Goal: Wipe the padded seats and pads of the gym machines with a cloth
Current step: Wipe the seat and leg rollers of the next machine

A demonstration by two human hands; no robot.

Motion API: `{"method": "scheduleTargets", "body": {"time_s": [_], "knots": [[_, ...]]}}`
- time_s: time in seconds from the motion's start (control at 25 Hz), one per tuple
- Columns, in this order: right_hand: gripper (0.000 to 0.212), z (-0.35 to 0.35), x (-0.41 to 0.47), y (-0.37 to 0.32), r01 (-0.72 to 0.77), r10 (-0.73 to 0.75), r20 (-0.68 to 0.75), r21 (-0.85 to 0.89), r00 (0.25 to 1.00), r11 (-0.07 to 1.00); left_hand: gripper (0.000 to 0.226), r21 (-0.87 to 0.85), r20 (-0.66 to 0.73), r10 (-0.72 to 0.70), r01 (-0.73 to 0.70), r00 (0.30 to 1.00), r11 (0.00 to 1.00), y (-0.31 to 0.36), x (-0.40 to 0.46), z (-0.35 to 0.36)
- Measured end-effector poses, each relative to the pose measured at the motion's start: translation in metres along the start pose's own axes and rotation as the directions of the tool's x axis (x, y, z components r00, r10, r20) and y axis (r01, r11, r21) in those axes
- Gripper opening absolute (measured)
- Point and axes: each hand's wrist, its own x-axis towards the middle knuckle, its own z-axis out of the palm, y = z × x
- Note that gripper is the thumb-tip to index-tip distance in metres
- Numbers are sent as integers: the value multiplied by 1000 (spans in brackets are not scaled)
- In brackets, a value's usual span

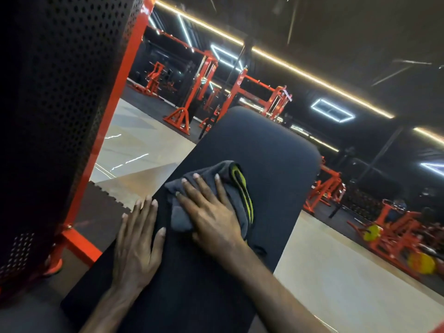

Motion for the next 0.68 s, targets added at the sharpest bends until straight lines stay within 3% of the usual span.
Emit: {"method": "scheduleTargets", "body": {"time_s": [0.08,0.2,0.28,0.36,0.44,0.6,0.68], "knots": [[83,-7,7,20,-135,135,-22,-7,991,991,64,-4,5,-13,13,1000,1000,-1,0,-1],[86,-2,-63,0,-305,310,-112,62,944,950,64,12,0,1,-1,1000,1000,0,-1,2],[82,3,-104,-29,-204,208,-53,75,977,976,63,18,-21,-4,4,1000,1000,-2,-4,3],[78,7,-89,-24,-31,32,-10,39,999,999,62,20,-33,2,-1,999,1000,-2,-4,3],[76,0,-48,0,-14,15,-41,8,999,1000,62,20,-24,5,-4,1000,1000,-2,-6,2],[85,-11,-76,21,-359,363,-133,56,922,932,62,13,-24,8,-8,1000,1000,-2,-9,2],[85,-5,-127,-15,-406,413,-125,78,902,911,62,19,-21,-5,5,1000,1000,-4,-8,1]]}}
